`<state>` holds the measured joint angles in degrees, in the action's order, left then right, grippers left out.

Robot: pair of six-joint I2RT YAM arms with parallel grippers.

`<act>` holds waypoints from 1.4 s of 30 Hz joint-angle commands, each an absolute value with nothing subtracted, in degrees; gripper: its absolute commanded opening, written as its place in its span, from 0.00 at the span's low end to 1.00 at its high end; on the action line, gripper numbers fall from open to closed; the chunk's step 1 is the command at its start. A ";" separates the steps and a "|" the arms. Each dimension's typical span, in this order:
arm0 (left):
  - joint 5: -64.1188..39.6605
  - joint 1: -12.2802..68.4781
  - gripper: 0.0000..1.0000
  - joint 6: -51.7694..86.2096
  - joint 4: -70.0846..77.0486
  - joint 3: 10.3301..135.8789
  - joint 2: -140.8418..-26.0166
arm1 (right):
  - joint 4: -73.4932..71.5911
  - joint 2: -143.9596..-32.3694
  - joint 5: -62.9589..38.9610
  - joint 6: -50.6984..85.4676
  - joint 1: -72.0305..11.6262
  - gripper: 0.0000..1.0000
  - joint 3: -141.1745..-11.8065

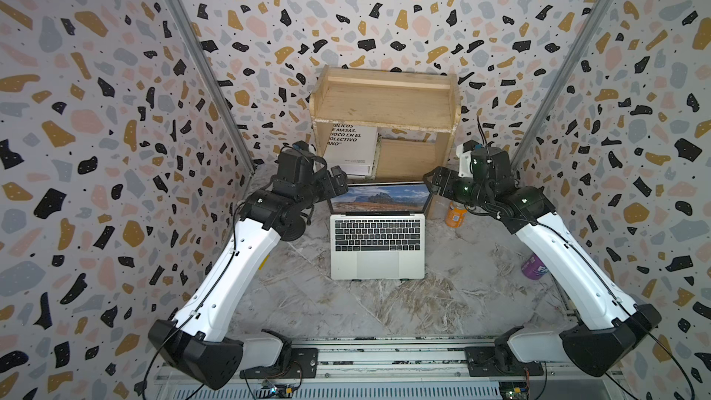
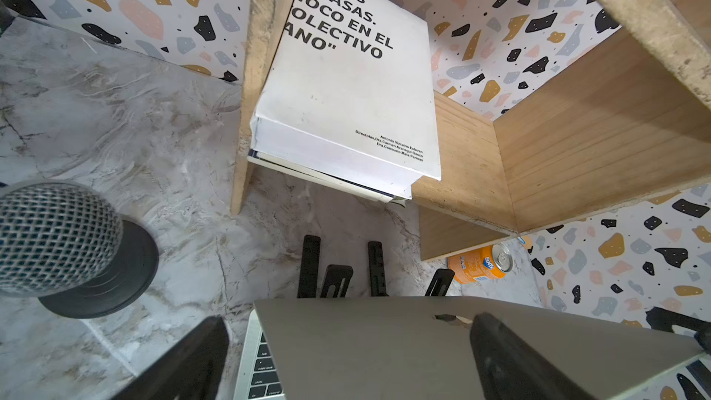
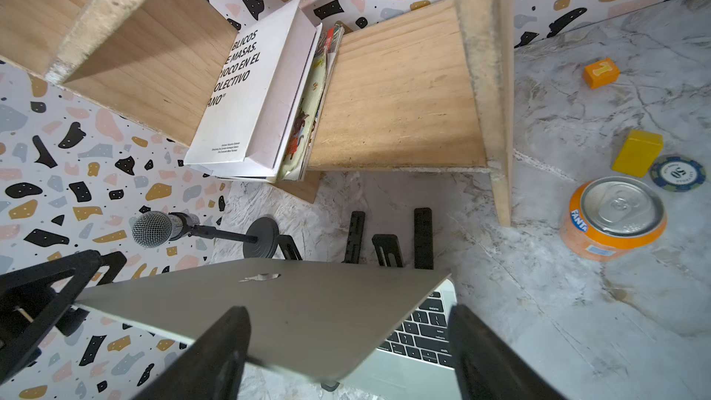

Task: Close the laptop lid and set it aside
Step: Close the lid of the laptop.

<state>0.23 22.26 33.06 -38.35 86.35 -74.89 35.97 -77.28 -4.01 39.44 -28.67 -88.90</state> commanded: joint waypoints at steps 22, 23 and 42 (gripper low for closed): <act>-0.70 24.69 0.99 31.97 -42.49 78.30 -68.47 | 37.57 -72.03 -1.35 40.58 -32.02 0.85 -82.00; -0.67 24.62 0.99 31.99 -42.37 77.85 -68.04 | 37.61 -71.88 -1.24 40.59 -32.18 0.85 -81.79; -0.75 25.19 0.99 32.69 -41.85 73.80 -64.81 | 37.00 -68.99 -0.85 40.85 -33.28 0.85 -77.64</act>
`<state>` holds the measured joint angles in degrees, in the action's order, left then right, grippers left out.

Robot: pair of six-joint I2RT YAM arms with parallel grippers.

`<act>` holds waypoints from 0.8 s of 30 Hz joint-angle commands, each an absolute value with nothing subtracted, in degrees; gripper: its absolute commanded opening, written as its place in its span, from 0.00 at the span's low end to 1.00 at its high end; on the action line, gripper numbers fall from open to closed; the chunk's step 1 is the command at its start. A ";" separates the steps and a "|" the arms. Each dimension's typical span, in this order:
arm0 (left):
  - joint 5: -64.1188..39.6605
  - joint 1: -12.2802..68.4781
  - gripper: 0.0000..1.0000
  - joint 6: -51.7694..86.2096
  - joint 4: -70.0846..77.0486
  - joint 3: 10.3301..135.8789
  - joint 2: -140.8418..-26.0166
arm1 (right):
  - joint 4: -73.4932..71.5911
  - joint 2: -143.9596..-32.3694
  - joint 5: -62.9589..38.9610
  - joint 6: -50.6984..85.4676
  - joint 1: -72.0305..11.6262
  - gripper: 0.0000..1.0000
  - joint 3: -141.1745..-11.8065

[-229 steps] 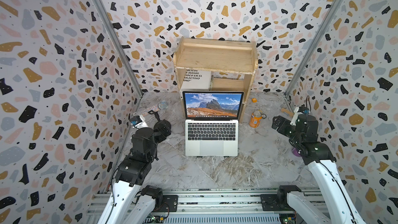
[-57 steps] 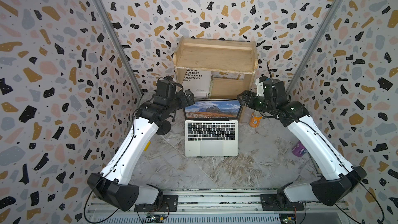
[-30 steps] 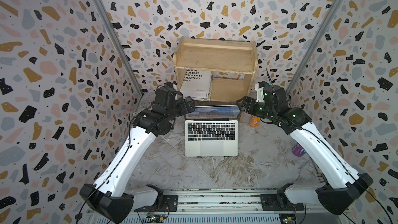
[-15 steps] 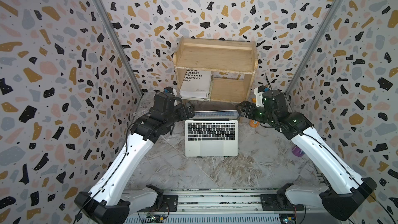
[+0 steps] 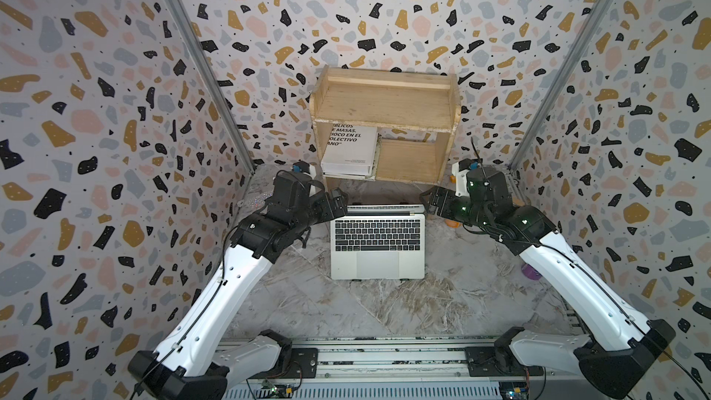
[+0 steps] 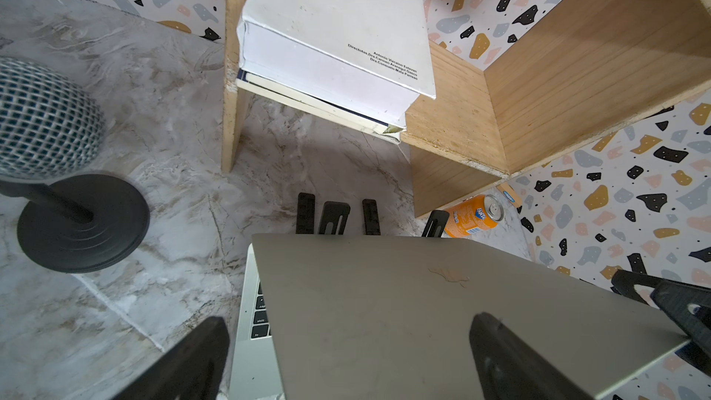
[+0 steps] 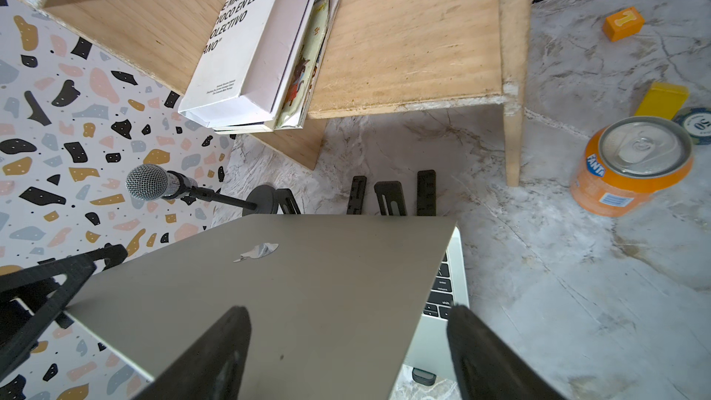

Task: Close the laptop lid and set it aside
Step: Close the lid of the laptop.

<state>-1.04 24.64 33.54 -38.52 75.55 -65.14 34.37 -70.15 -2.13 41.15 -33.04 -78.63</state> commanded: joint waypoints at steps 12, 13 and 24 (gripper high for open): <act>-0.18 25.75 0.99 32.93 -41.84 71.89 -63.27 | 37.00 -67.78 -0.88 40.75 -33.31 0.85 -76.06; -0.22 25.75 0.99 32.88 -41.78 71.63 -63.13 | 36.96 -67.64 -1.00 40.70 -33.37 0.85 -75.96; -0.55 26.01 0.99 33.23 -41.81 69.61 -60.53 | 36.60 -66.33 -1.14 41.05 -33.52 0.85 -73.98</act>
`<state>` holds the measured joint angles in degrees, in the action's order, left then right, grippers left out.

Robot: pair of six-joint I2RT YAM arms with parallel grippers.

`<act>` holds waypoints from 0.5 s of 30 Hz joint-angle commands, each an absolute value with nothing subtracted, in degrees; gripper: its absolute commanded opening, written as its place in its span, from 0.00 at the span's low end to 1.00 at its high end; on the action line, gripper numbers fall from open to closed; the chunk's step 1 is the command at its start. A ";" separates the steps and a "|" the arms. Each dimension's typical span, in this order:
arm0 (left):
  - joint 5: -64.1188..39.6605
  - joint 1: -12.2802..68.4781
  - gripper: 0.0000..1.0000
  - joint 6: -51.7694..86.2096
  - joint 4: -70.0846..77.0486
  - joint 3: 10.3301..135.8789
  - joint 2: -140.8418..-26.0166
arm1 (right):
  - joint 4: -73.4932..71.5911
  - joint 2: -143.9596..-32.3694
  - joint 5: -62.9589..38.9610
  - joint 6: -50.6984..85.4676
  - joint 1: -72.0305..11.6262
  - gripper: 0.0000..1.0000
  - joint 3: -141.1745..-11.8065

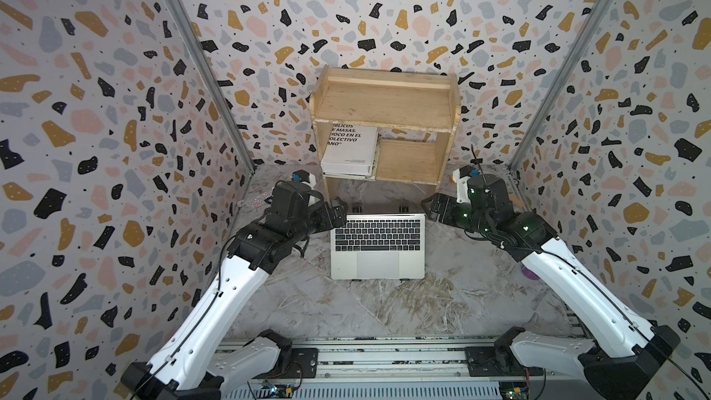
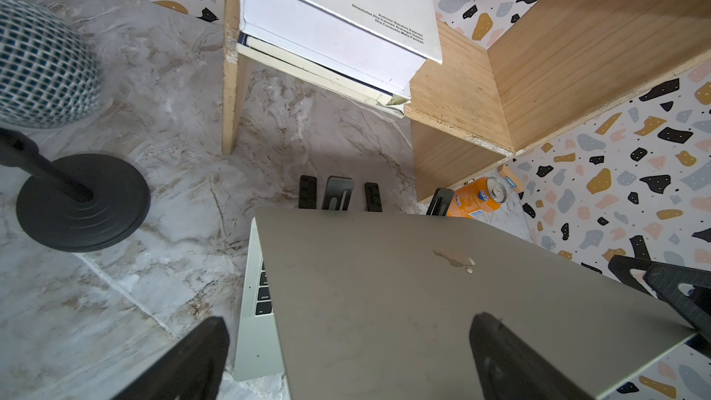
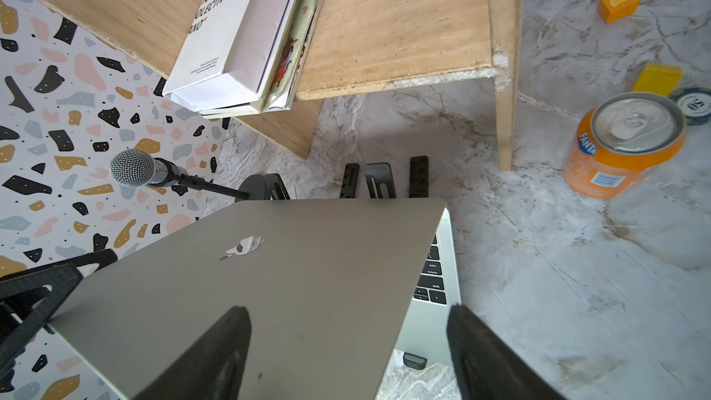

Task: Close the laptop lid and set it aside
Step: Close the lid of the laptop.

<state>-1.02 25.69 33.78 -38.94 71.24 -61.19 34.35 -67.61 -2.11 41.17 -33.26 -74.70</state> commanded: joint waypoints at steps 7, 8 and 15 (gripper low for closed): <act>-0.94 26.28 0.99 33.45 -41.46 68.25 -59.81 | 36.16 -65.70 -0.91 41.68 -33.66 0.85 -72.66; -0.98 26.36 0.99 33.69 -41.10 67.91 -59.55 | 36.31 -65.74 -0.84 41.66 -33.68 0.85 -72.64; -1.62 26.97 0.99 34.33 -40.45 66.95 -58.87 | 36.58 -64.35 -0.45 41.76 -34.19 0.85 -71.95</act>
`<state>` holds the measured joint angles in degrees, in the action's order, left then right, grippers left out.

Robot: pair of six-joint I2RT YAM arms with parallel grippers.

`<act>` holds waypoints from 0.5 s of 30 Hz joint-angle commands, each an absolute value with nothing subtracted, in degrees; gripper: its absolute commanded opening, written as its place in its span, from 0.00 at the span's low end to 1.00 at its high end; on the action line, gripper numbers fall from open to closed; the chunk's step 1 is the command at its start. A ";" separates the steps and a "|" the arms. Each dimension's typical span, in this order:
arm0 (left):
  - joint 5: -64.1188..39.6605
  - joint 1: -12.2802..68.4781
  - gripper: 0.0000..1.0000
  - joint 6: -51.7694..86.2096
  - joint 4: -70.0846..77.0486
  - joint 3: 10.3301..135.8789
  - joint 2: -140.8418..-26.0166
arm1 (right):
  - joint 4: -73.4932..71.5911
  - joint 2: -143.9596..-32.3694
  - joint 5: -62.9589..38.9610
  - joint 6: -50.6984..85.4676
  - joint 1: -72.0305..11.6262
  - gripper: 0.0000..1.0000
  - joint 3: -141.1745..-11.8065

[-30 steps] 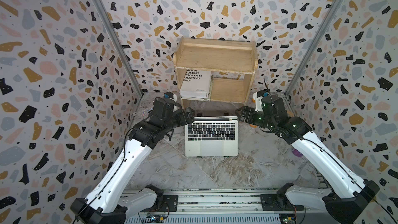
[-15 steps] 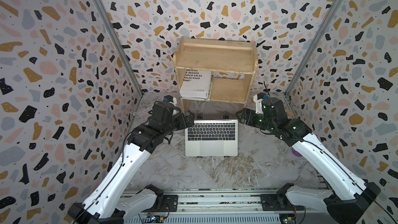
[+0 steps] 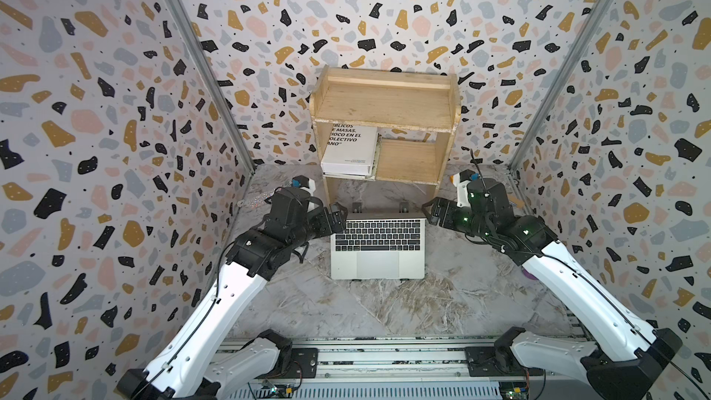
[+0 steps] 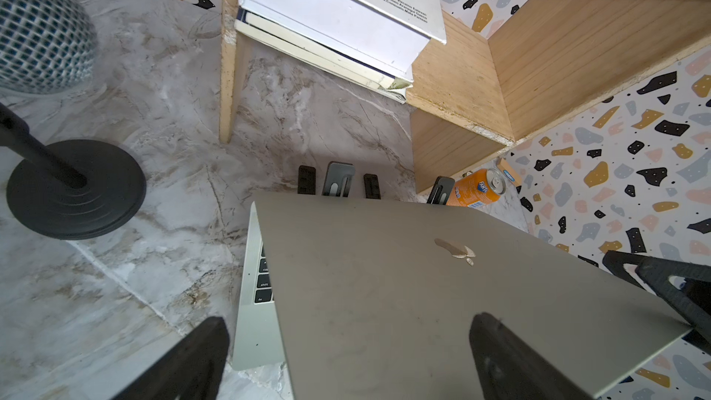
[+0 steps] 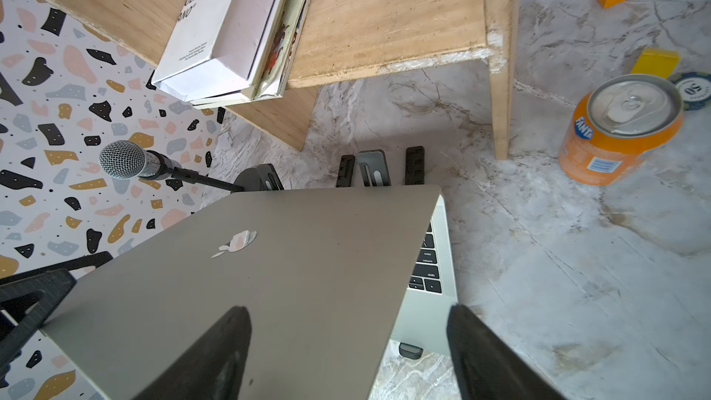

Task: Close the laptop lid and set it aside
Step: Close the lid of the laptop.

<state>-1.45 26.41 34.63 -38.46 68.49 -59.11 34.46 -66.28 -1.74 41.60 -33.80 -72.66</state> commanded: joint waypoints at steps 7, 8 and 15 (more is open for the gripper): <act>-0.77 27.42 0.99 34.45 -41.16 66.24 -57.58 | 35.67 -63.33 -0.85 42.47 -35.16 0.85 -70.80; -0.74 27.45 0.99 34.45 -41.17 66.12 -57.29 | 35.59 -63.30 -0.73 42.46 -35.35 0.85 -70.71; -0.69 27.71 0.99 34.80 -41.24 64.83 -56.12 | 35.47 -62.44 -0.09 42.60 -36.21 0.85 -69.51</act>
